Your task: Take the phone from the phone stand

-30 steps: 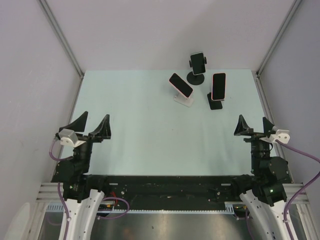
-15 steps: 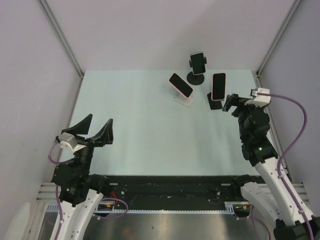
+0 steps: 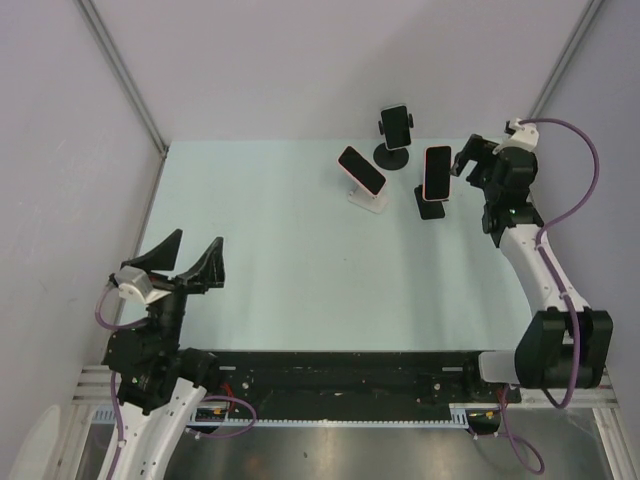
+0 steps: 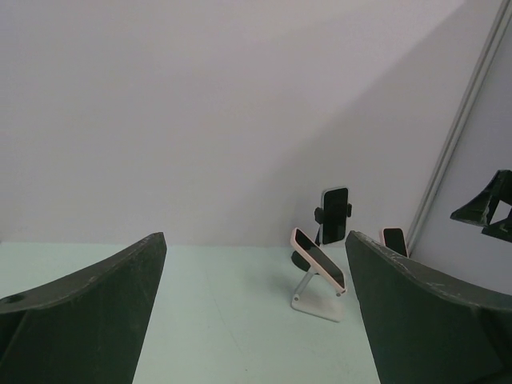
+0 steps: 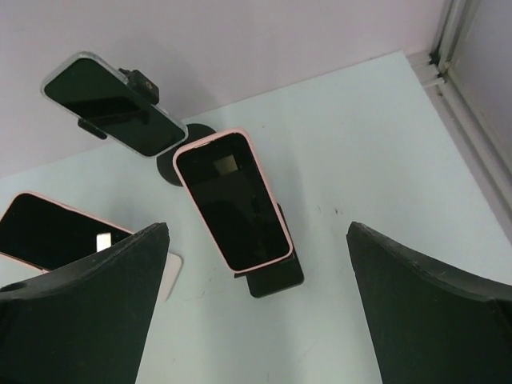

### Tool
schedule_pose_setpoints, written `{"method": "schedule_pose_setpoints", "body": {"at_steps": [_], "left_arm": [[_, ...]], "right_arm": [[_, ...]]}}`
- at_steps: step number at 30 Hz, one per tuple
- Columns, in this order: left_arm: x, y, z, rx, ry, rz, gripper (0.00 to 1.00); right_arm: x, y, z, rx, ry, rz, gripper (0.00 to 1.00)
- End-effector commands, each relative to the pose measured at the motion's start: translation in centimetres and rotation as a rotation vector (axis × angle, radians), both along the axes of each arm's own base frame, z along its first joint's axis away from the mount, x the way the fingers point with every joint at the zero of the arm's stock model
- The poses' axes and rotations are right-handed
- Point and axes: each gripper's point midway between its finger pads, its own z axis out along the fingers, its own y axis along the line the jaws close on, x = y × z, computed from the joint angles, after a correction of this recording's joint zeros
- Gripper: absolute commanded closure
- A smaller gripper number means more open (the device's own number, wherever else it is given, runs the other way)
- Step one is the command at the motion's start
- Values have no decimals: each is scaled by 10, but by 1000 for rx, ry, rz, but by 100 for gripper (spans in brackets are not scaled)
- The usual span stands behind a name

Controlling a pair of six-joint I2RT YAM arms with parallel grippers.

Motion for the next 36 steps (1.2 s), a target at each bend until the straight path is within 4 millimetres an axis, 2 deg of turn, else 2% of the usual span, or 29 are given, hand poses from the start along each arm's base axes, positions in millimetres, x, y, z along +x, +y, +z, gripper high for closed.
{"method": "schedule_pose_setpoints", "body": {"at_steps": [1, 3, 4, 6, 7, 10, 11, 13, 14, 15, 17, 21, 27, 28, 36], "left_arm": [[-1, 3, 10, 9, -13, 19, 0], [2, 3, 8, 14, -1, 21, 0], [3, 2, 7, 15, 2, 21, 0], [3, 2, 7, 15, 5, 19, 0], [6, 1, 5, 19, 14, 18, 0], [9, -2, 3, 34, 24, 9, 0], [9, -3, 3, 37, 25, 5, 0], [10, -7, 2, 51, 26, -10, 0], [11, -7, 1, 54, 29, -11, 0], [13, -8, 0, 59, 34, -12, 0], [15, -8, -1, 64, 38, -10, 0], [19, -9, -3, 73, 50, -11, 0], [22, -13, -5, 90, 54, -31, 0], [23, -13, -6, 91, 57, -29, 0], [23, -14, -6, 96, 56, -34, 0]], "right_arm": [[32, 16, 5, 50, -19, 150, 0], [42, 17, -5, 28, 1, 166, 0], [49, 18, -20, 30, 34, 171, 0], [57, 18, -26, 26, 47, 175, 0], [64, 18, -41, 17, 80, 180, 0], [76, 19, -50, -12, 101, 194, 0], [82, 20, -62, -20, 127, 198, 0], [89, 22, -65, -36, 131, 205, 0], [94, 21, -76, -48, 151, 207, 0], [97, 34, -74, -58, 138, 233, 0], [101, 47, -78, -87, 137, 266, 0], [113, 58, -96, -135, 166, 278, 0], [122, 57, -98, -194, 166, 210, 0], [122, 52, -98, -209, 168, 186, 0], [112, 52, -89, -246, 186, 187, 0]]}}
